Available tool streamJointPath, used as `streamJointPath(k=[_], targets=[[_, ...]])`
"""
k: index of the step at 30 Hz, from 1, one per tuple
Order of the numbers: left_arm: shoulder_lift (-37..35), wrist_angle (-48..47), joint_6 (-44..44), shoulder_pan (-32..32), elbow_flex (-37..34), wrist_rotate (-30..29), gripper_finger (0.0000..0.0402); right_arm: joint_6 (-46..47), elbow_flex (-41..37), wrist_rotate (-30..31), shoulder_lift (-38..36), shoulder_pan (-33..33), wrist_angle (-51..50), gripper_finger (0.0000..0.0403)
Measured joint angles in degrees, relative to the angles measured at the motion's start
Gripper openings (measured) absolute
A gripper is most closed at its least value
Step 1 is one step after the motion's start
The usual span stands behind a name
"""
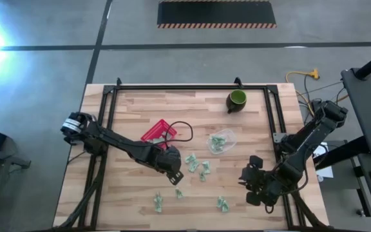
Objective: Pick and place items into bin
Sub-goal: Put the stevia packet into the red bin
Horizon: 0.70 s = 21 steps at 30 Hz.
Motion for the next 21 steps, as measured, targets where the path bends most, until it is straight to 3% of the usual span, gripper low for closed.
streamJointPath(k=[9, 21], targets=[[0.0, -0.25, -0.38, 0.52, -0.26, -2.18, 0.0217, -0.47, 0.0, 1.53, 0.0, 0.0, -0.03, 0.0068], [6.64, -6.51, -1.52, 0.82, 4.21, -3.33, 0.0221, -0.66, 0.0, 1.81, 0.02, 0.0, -0.24, 0.0063]])
